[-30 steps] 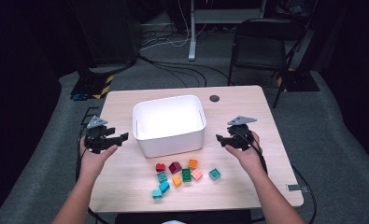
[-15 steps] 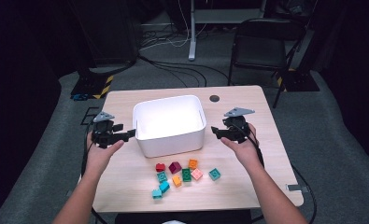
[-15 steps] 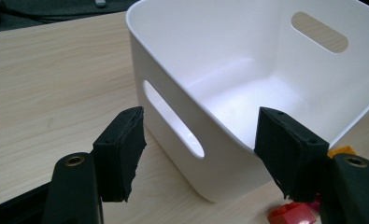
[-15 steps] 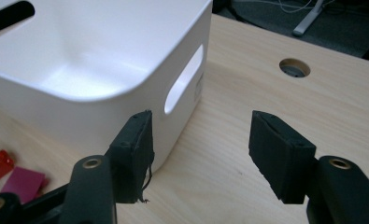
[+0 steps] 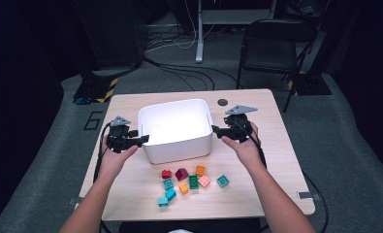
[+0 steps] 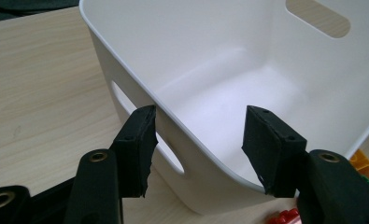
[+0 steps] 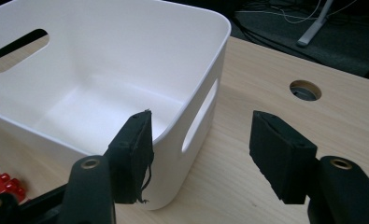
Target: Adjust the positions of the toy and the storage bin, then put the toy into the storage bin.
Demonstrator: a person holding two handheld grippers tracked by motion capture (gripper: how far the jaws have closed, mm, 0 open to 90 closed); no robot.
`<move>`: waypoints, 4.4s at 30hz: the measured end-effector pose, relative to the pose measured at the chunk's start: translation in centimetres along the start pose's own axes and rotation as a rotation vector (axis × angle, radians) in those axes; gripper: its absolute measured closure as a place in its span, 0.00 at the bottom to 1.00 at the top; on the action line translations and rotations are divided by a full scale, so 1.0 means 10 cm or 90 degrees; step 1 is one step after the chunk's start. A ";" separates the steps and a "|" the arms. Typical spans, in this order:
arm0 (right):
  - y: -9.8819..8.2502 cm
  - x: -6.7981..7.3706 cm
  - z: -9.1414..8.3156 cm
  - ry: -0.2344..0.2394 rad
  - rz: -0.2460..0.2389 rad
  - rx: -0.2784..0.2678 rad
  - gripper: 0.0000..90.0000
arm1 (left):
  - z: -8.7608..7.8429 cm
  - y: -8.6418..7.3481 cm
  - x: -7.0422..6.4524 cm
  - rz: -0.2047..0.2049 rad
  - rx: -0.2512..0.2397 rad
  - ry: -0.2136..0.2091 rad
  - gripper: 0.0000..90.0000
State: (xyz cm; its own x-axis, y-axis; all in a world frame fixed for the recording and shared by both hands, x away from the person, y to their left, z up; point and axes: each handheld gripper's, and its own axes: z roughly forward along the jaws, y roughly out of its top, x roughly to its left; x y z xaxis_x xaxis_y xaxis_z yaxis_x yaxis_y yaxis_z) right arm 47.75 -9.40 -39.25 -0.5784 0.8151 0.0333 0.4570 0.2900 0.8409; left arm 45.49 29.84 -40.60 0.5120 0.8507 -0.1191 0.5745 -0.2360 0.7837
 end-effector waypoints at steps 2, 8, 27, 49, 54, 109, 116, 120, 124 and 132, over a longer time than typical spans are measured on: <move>0.00 -0.02 0.01 0.000 0.002 0.000 0.43 | 0.02 0.00 0.02 -0.010 -0.002 -0.004 0.50; 0.00 0.00 -0.04 0.015 0.004 -0.011 0.42 | 0.11 0.01 0.06 -0.013 0.007 -0.008 0.52; -0.15 -0.07 -0.04 0.021 -0.007 0.032 0.44 | 0.38 0.17 -0.14 0.022 0.009 -0.060 0.53; -0.25 -0.12 -0.08 0.012 0.000 0.038 0.44 | 0.40 0.16 -0.25 0.029 0.008 -0.069 0.49; -0.24 -0.14 -0.10 0.016 0.007 0.026 0.45 | 0.32 0.15 -0.20 0.013 -0.019 -0.070 0.45; -1.25 0.39 -0.25 0.074 -0.082 0.057 0.46 | 0.01 -0.67 0.25 0.012 -0.075 0.025 0.40; -1.28 0.43 -0.18 0.084 -0.092 0.063 0.47 | 0.06 -0.70 0.29 0.004 -0.064 0.037 0.41; -1.33 0.45 -0.15 0.087 -0.098 0.081 0.47 | 0.10 -0.73 0.32 -0.009 -0.055 0.039 0.43; -1.35 0.48 -0.16 0.089 -0.101 0.092 0.47 | 0.11 -0.76 0.34 -0.017 -0.050 0.040 0.43; -1.39 0.52 -0.14 0.089 -0.106 0.123 0.47 | 0.13 -0.77 0.38 -0.025 -0.052 0.042 0.43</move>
State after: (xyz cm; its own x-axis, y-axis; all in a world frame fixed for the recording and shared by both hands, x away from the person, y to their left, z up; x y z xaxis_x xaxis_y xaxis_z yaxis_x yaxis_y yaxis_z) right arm 37.43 -9.86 -50.04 -0.7376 0.6752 -0.0107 0.4609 0.5150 0.7228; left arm 43.81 34.27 -47.88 0.4455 0.8882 -0.1125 0.5384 -0.1654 0.8263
